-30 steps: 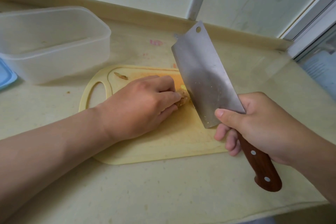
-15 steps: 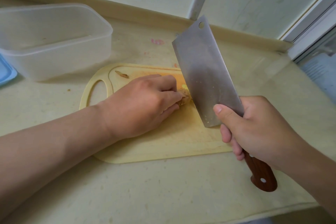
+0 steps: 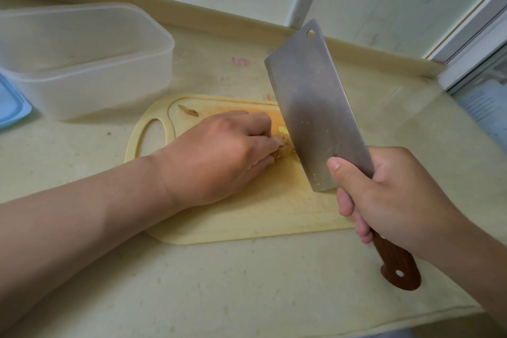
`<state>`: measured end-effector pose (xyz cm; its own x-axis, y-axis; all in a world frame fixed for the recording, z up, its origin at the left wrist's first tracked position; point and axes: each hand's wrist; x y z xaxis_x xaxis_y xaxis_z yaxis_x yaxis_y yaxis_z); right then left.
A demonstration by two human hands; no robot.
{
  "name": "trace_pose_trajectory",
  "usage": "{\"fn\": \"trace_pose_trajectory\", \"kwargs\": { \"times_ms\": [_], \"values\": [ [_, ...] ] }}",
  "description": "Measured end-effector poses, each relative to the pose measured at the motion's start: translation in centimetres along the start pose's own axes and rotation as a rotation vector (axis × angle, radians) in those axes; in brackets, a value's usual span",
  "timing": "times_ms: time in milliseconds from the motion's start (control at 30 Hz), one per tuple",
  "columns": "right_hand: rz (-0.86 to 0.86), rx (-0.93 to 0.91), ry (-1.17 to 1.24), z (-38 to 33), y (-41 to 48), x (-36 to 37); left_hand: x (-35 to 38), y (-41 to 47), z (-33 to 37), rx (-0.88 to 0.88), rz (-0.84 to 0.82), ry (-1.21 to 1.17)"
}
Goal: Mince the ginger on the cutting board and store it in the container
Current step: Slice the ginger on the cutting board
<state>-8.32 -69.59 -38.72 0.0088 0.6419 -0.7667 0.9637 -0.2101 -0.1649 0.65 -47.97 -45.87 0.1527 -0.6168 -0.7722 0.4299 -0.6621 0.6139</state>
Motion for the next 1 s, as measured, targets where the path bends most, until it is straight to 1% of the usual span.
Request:
{"fn": "trace_pose_trajectory", "kwargs": {
  "times_ms": [300, 467, 800, 1000],
  "values": [
    [-0.044, 0.045, -0.064, -0.9, 0.2, -0.2, -0.1, 0.1, 0.2, 0.001, -0.007, -0.003],
    [-0.082, 0.100, -0.110, -1.5, -0.2, -0.8, 0.1, 0.1, 0.7, -0.003, -0.005, 0.018],
    [-0.164, 0.152, -0.285, -3.2, 0.8, -1.7, 0.3, 0.2, 0.7, -0.008, 0.026, 0.028],
    [-0.215, 0.119, -0.248, -4.5, 2.9, -0.4, 0.4, 0.2, 0.6, -0.003, 0.050, 0.034]
  ]
}}
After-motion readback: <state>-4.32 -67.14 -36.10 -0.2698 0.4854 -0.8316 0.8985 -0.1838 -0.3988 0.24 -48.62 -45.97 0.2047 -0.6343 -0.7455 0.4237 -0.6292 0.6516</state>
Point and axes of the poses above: each hand's wrist, its own y-axis towards the middle knuckle, its own x-axis out of the palm, z = x × y, and after that the axes turned 1 degree about z, right-handed
